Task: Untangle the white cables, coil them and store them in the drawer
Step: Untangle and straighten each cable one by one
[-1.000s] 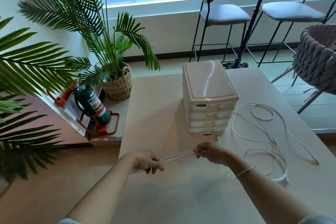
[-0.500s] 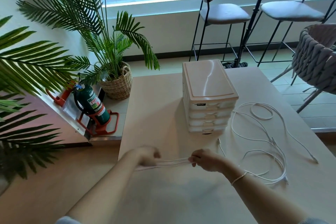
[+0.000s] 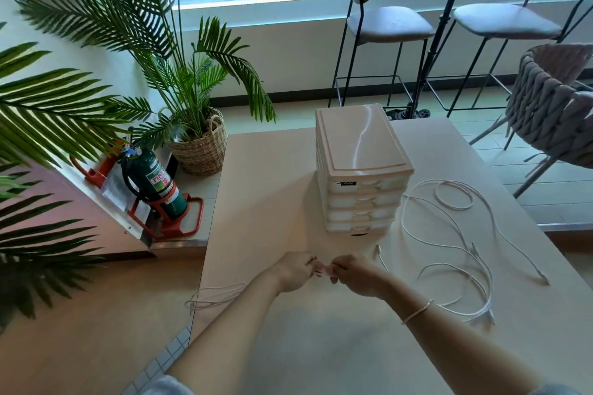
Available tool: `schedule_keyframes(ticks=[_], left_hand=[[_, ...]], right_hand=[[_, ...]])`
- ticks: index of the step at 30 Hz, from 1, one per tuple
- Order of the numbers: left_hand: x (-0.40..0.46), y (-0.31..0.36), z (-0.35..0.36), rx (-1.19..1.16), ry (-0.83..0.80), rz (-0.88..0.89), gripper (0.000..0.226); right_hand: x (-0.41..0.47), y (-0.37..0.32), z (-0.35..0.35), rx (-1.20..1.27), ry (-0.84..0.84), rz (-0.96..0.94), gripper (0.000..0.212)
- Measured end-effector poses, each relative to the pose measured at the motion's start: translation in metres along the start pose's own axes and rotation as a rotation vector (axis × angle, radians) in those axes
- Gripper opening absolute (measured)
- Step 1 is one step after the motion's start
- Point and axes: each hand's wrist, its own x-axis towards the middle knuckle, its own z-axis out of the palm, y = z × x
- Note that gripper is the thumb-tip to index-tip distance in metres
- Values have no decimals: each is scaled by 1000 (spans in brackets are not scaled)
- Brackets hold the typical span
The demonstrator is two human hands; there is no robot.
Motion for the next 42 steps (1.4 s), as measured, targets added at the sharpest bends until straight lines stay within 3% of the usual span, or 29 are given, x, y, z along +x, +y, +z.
schedule_keyframes(ticks=[4, 9, 13, 18, 21, 27, 31, 34, 39, 42], left_hand=[[-4, 1, 2, -102, -29, 8, 23], [-11, 10, 12, -174, -180, 46, 25], [-8, 8, 6, -140, -102, 26, 24], [2, -1, -3, -24, -60, 1, 26], [4, -3, 1, 18, -71, -2, 28], [2, 6, 3, 28, -83, 23, 29], [-1, 6, 2, 61, -142, 38, 29], [0, 7, 1, 79, -122, 40, 29], [-1, 7, 2, 134, -114, 37, 29], [-1, 2, -4, 142, -114, 43, 30]], right_hand=[[-4, 2, -13, 11, -110, 35, 38], [4, 6, -17, 59, -4, 52, 37], [3, 0, -15, 51, 47, 4, 38], [-7, 4, -9, 160, -263, 58, 29], [-10, 6, -14, 79, -374, 63, 22], [-12, 17, -31, 145, -409, 115, 20], [-12, 18, -39, 23, -344, 85, 10], [-10, 9, -38, -85, -348, 121, 20], [-12, -9, -44, -590, -282, 81, 24], [-12, 4, -53, -553, -206, 33, 20]])
